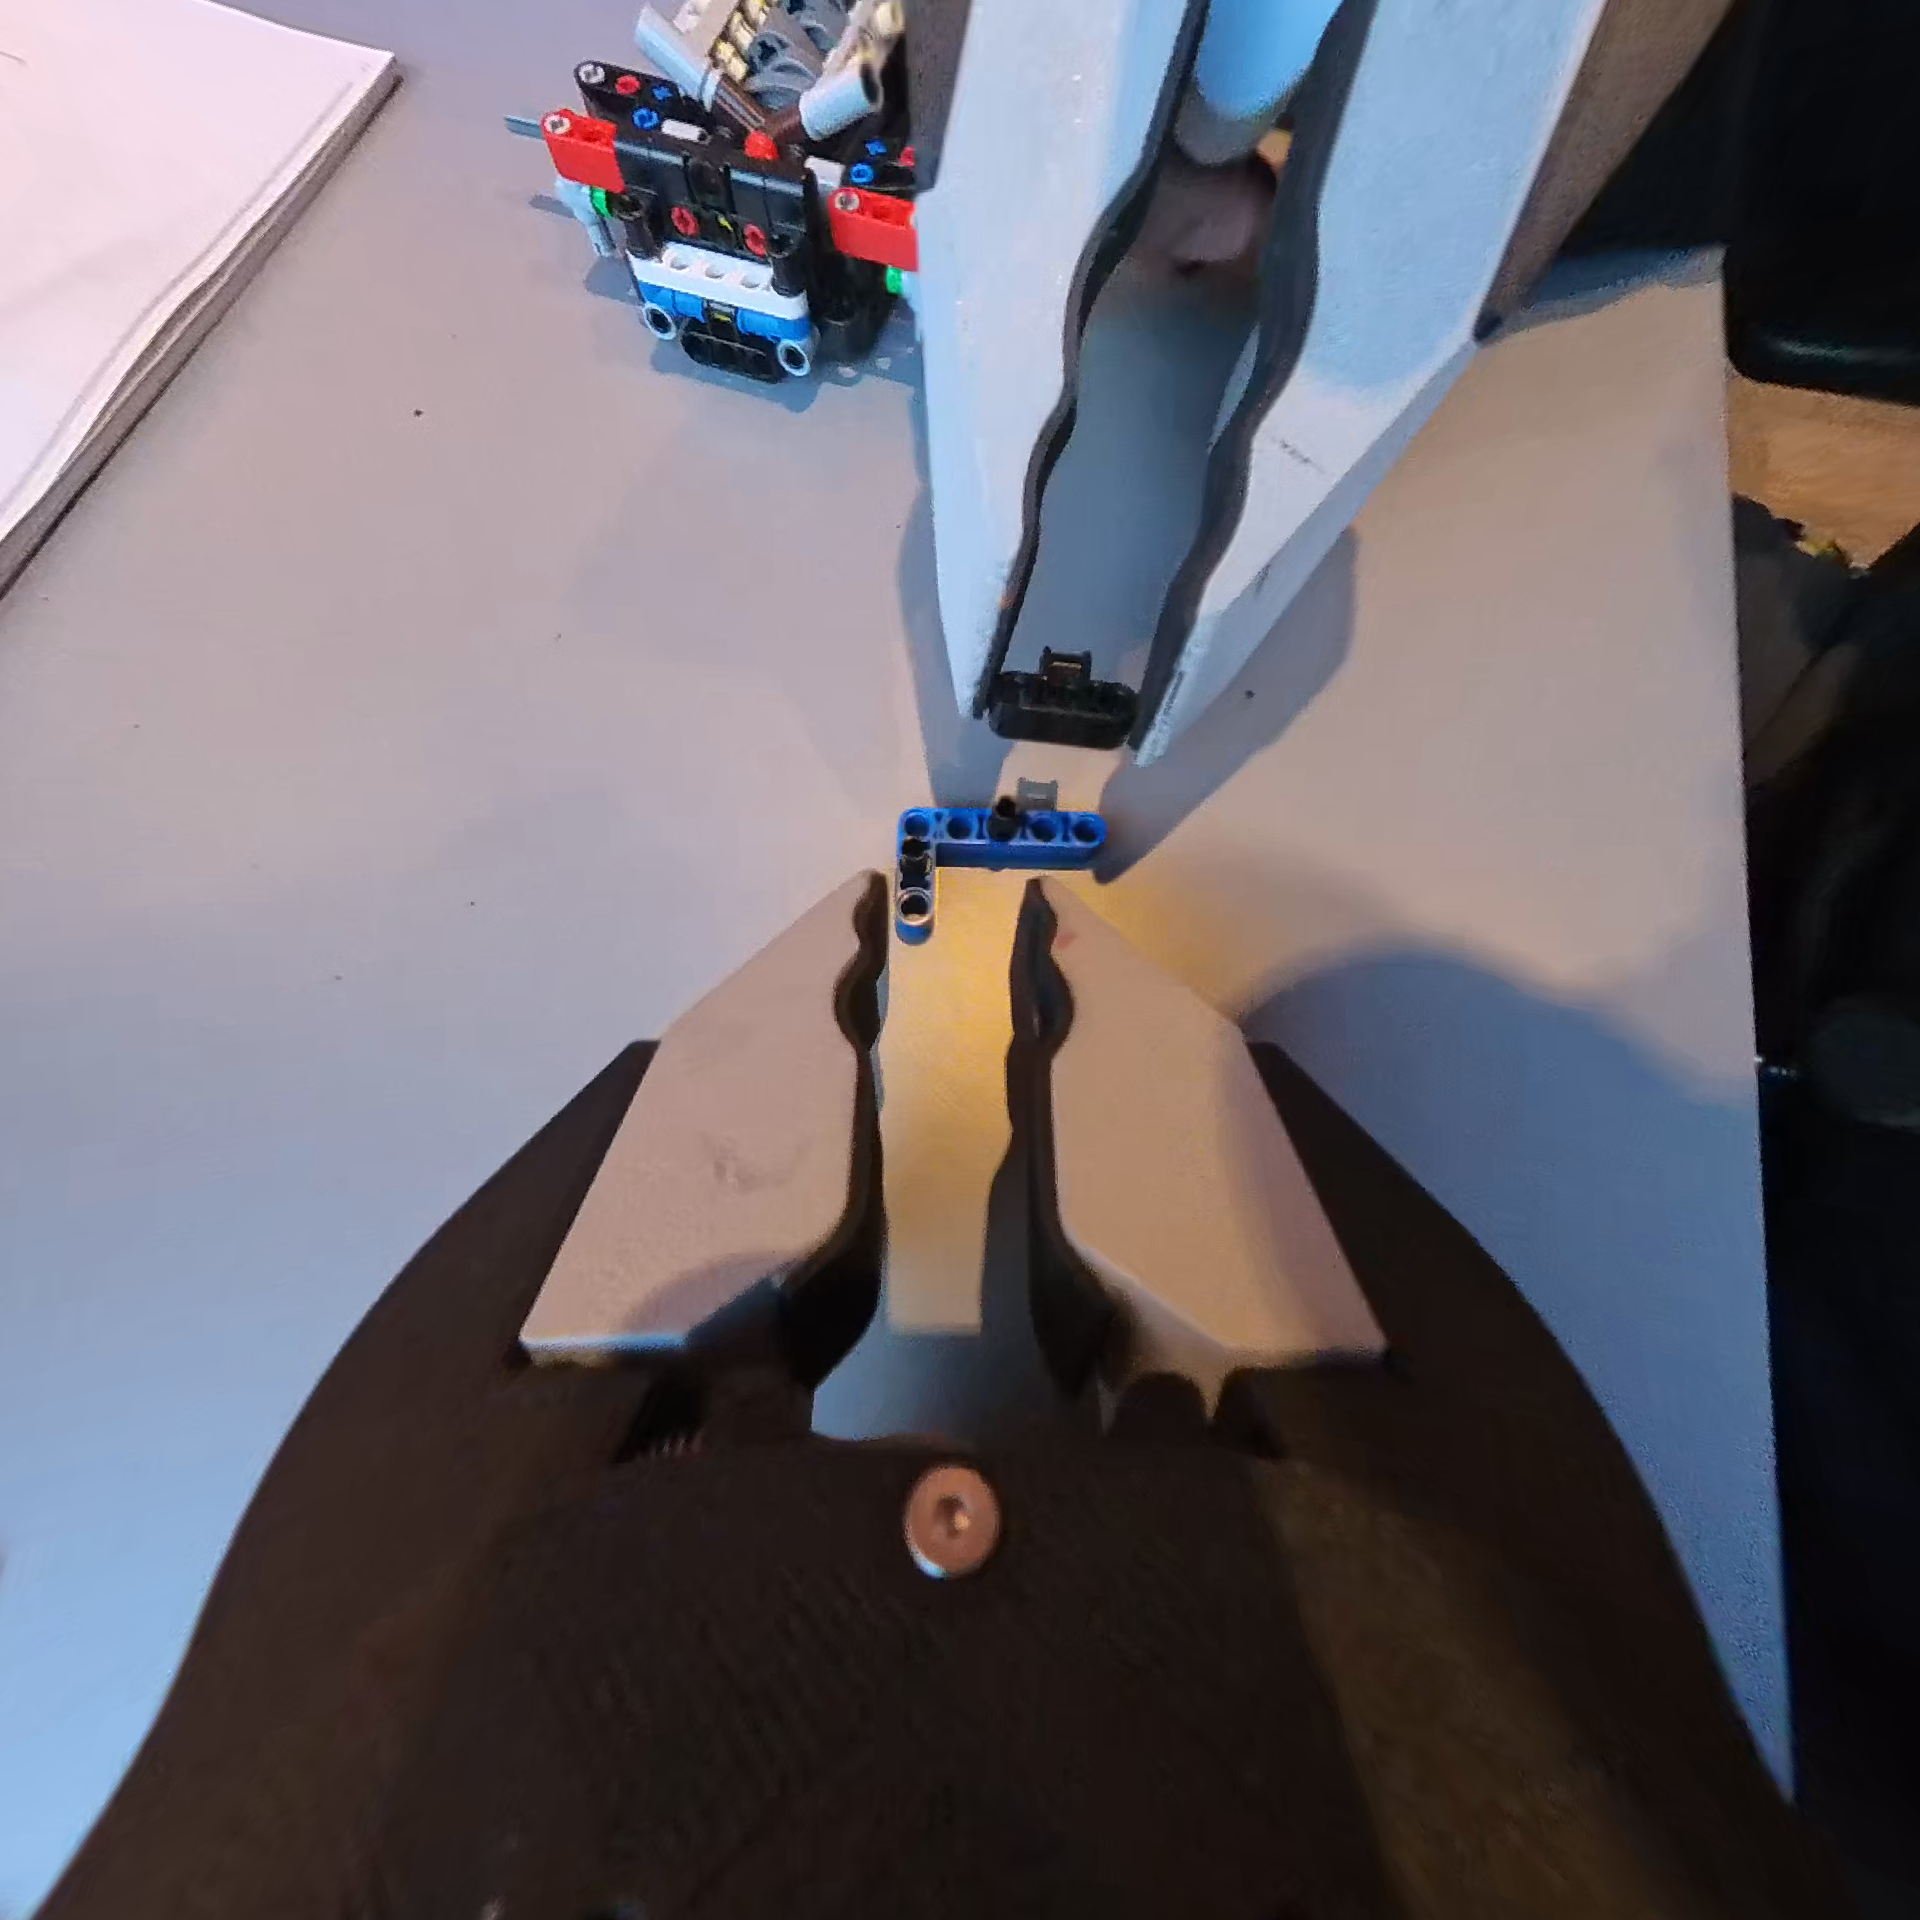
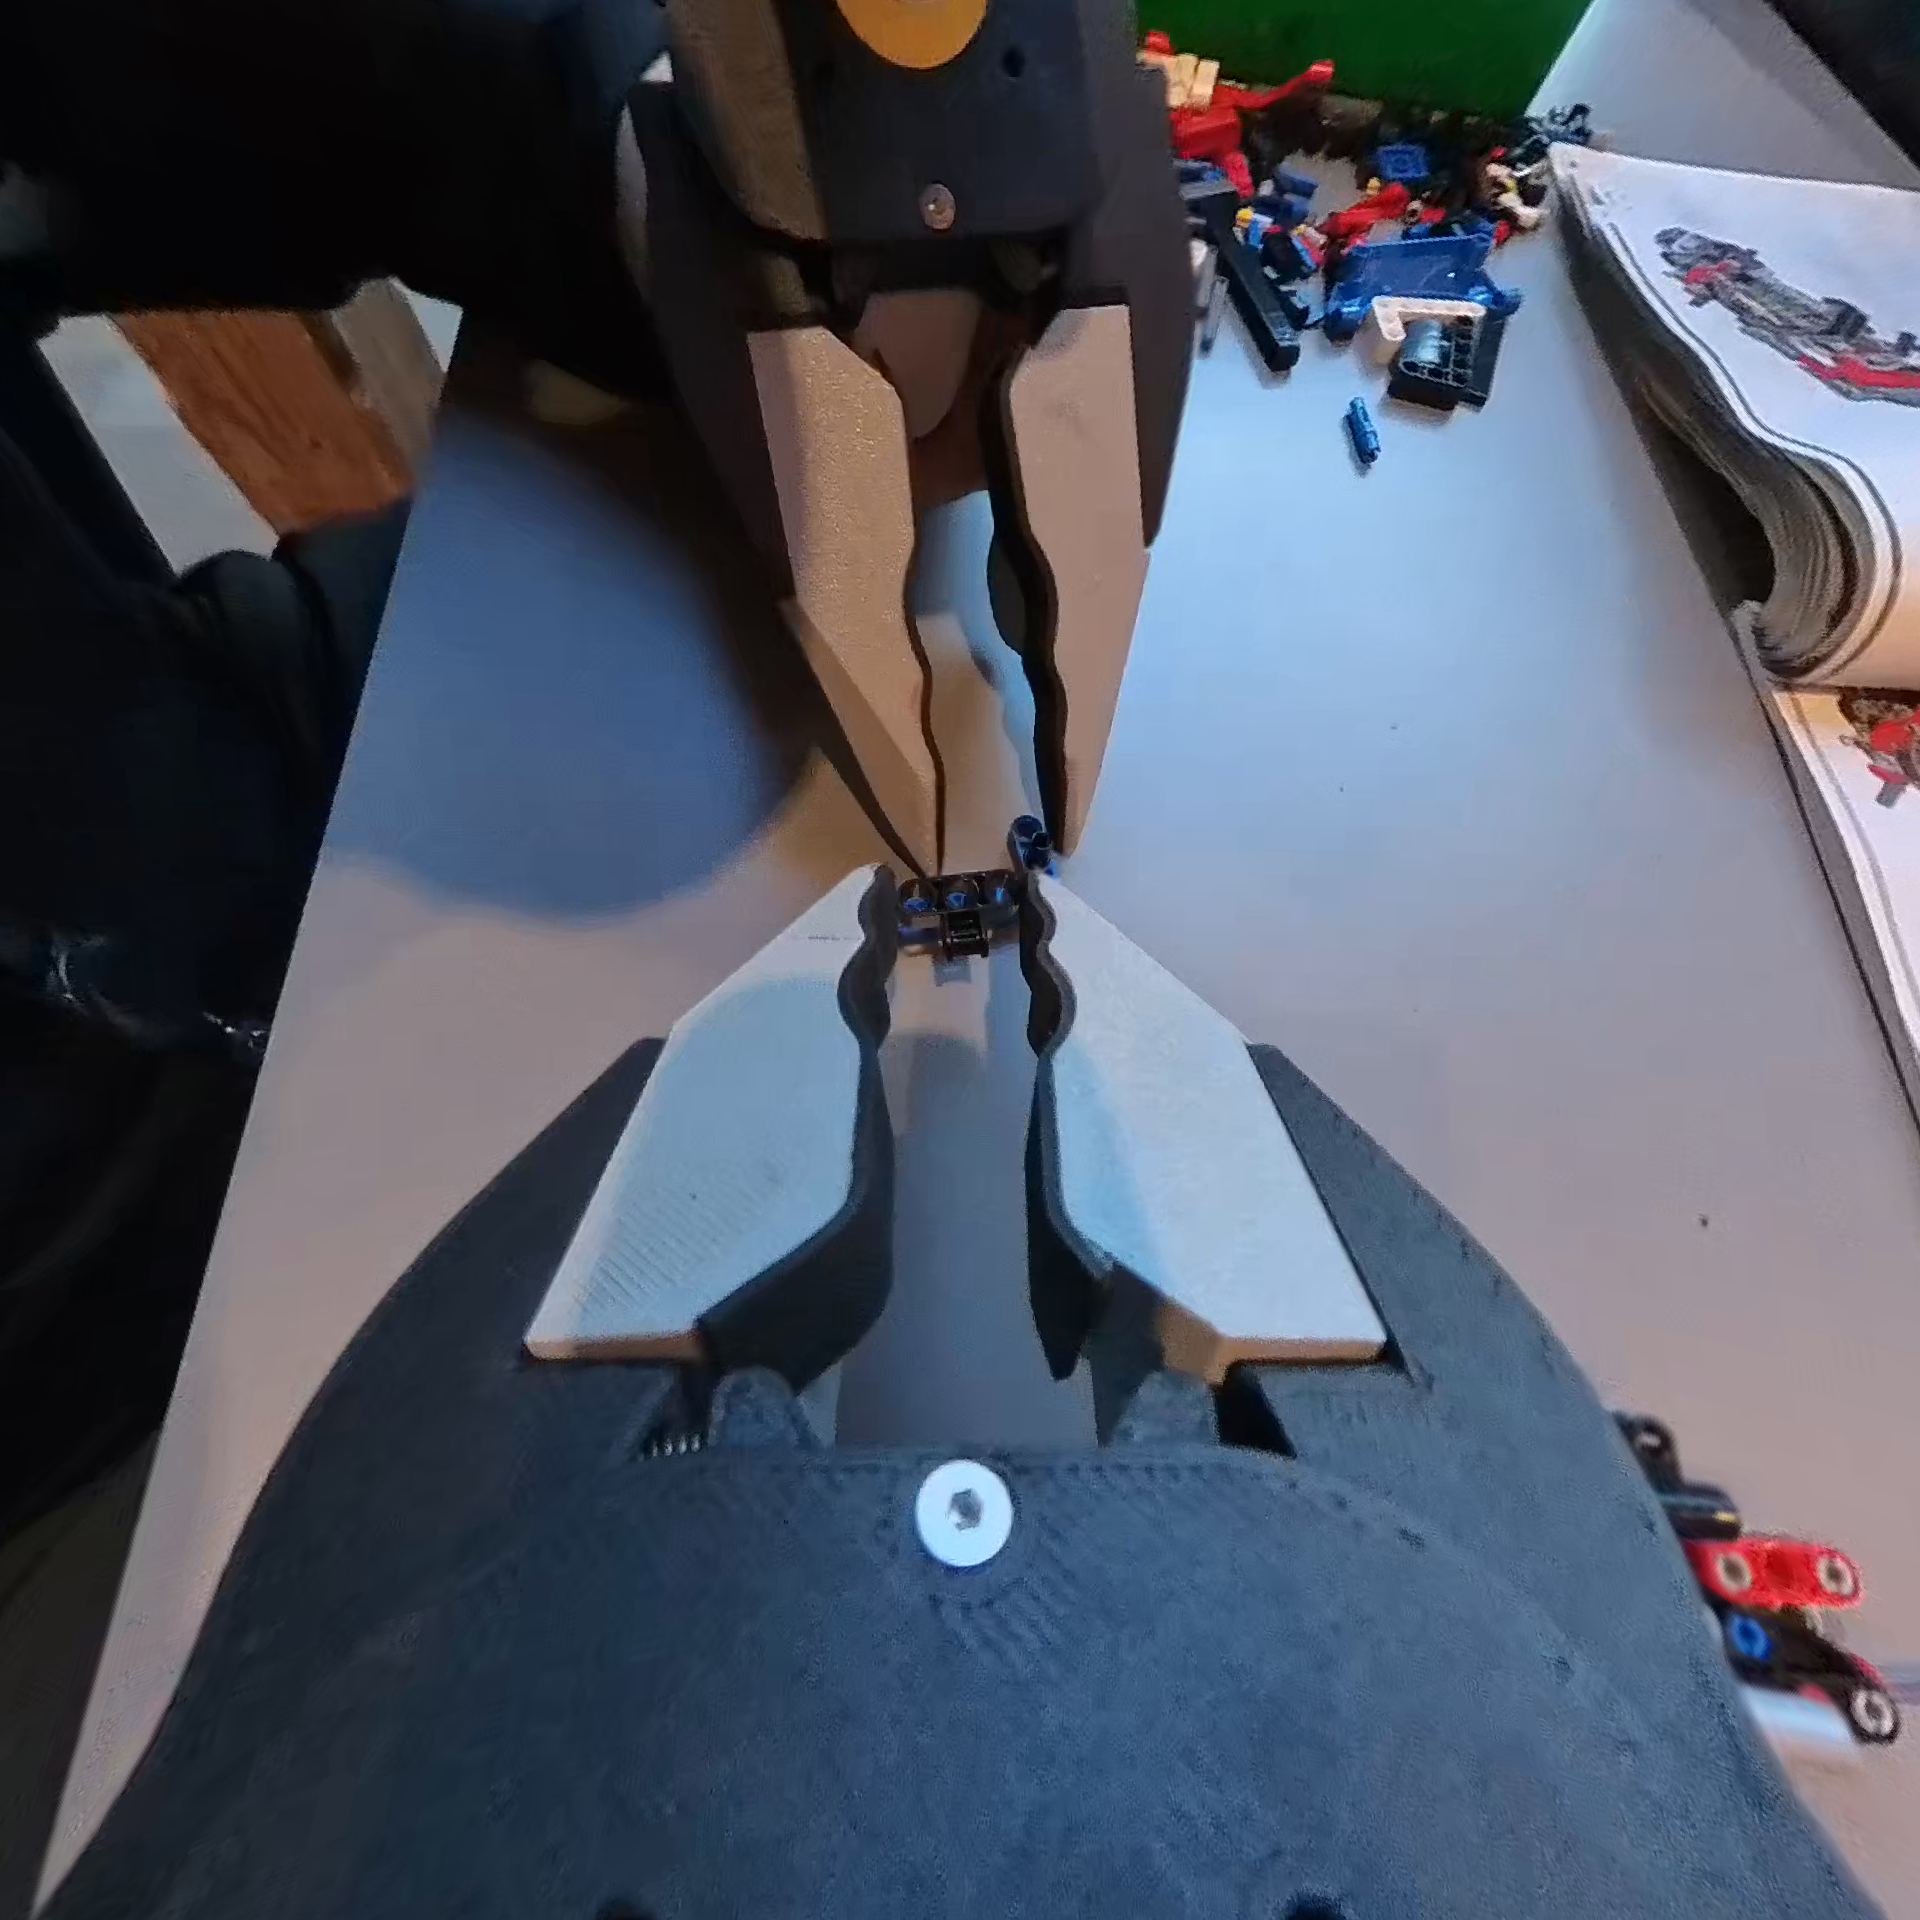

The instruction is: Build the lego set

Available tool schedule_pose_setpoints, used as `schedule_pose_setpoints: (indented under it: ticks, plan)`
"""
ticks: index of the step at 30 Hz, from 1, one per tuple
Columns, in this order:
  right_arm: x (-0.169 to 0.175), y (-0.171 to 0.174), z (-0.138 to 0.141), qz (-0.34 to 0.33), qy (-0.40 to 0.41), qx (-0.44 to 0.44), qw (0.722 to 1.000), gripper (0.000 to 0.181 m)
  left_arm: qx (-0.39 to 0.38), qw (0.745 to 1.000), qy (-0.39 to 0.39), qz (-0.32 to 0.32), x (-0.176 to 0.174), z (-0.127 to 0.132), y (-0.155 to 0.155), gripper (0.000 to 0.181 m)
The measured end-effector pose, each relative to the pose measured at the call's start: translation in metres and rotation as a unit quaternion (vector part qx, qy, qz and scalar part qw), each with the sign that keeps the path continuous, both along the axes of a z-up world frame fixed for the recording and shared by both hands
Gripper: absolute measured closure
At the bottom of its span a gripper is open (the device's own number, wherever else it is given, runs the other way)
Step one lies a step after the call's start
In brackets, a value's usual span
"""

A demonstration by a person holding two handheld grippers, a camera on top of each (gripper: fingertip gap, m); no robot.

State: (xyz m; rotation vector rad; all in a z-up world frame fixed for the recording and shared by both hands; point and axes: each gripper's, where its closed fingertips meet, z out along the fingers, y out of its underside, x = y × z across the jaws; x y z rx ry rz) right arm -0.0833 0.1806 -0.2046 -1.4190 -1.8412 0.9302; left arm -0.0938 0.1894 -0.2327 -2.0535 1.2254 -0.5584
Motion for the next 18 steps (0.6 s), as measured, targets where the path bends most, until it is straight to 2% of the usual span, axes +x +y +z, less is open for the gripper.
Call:
schedule_pose_setpoints:
  ticks: [2,6,12,18]
  plan:
    - [-0.003,-0.002,0.000,0.018,-0.009,0.000,1.000,0.161,0.007,1.000,0.007,-0.004,0.000,-0.001,0.003,0.161]
    - [-0.007,-0.002,-0.004,0.027,-0.025,0.016,0.999,0.161,0.018,1.000,0.014,-0.004,-0.001,-0.001,0.007,0.177]
    - [-0.007,-0.007,-0.012,0.039,-0.039,0.011,0.998,0.161,0.043,0.999,0.027,-0.002,-0.001,-0.001,0.008,0.177]
    - [-0.006,-0.007,-0.014,0.043,-0.048,0.015,0.998,0.161,0.036,0.999,0.023,-0.007,0.000,-0.001,0.007,0.176]
